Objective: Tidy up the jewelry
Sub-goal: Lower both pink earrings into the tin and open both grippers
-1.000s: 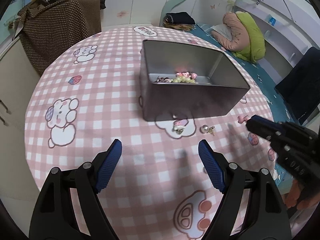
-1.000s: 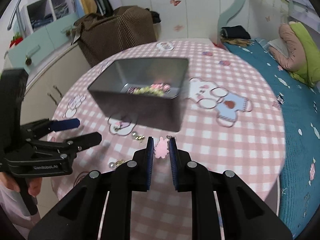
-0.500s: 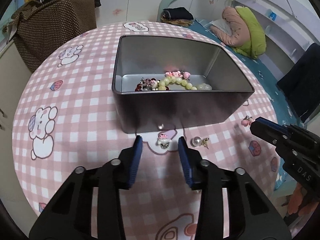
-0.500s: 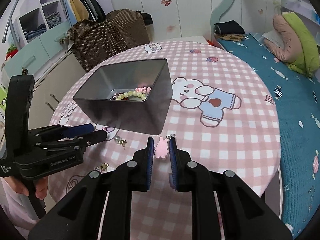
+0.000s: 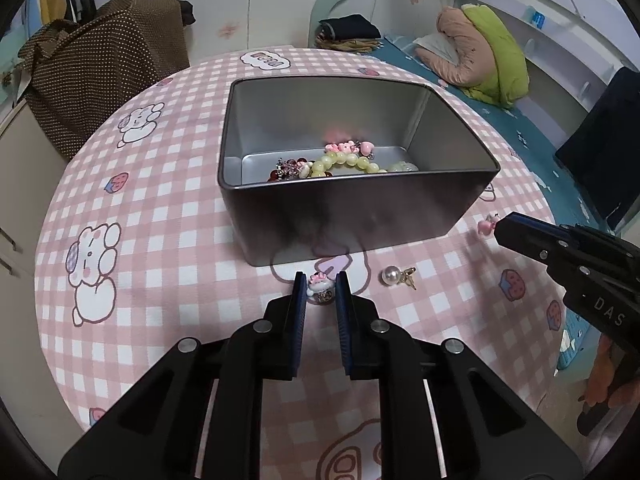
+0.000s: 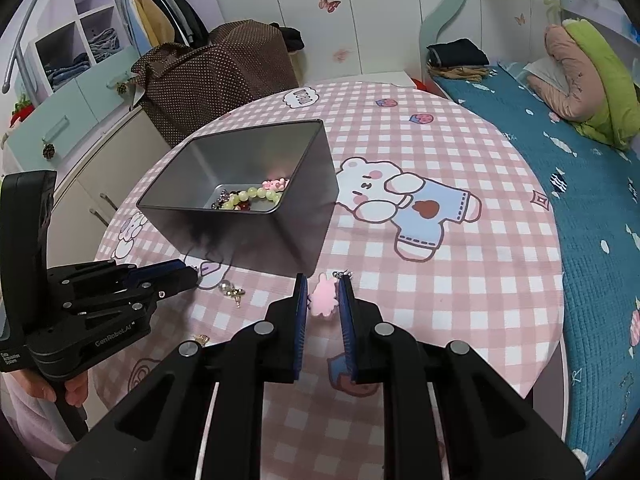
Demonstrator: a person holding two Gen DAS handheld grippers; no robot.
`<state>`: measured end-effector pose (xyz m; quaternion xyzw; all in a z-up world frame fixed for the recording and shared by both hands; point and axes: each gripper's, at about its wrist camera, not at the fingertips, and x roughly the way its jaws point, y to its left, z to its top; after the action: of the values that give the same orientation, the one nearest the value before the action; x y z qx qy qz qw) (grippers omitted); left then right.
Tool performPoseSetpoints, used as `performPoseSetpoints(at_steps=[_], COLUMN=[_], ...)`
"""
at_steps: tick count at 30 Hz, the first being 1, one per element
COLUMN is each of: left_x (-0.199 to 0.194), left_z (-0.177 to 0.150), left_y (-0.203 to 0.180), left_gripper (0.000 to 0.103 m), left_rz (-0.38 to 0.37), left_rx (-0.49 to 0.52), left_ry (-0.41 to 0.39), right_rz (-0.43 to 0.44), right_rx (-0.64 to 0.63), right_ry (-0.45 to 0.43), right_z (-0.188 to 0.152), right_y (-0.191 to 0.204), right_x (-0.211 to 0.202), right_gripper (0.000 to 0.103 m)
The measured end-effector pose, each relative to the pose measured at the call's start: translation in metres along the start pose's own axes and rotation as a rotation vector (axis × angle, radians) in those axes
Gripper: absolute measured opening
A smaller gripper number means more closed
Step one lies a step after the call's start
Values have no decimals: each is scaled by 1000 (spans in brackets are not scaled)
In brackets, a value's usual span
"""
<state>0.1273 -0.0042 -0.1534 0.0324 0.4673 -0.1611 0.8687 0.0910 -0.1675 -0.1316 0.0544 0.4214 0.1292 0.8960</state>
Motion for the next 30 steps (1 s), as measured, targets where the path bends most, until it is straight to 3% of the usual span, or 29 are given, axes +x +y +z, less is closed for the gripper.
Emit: performPoseSetpoints(at_steps=[14,30], left_x=[-35,-82], left_z=[-5,25], left_y=[4,1], left_gripper=[15,15], left_rz=[2,11], left_rx=[-4,14], left_ry=[-66,-197], right_rz=[-6,2], right_rx=[-25,-81], right_ry=[-38,-156], right_z=[3,37], right_y=[14,32], right_x=[-17,-43], right_gripper=[15,15])
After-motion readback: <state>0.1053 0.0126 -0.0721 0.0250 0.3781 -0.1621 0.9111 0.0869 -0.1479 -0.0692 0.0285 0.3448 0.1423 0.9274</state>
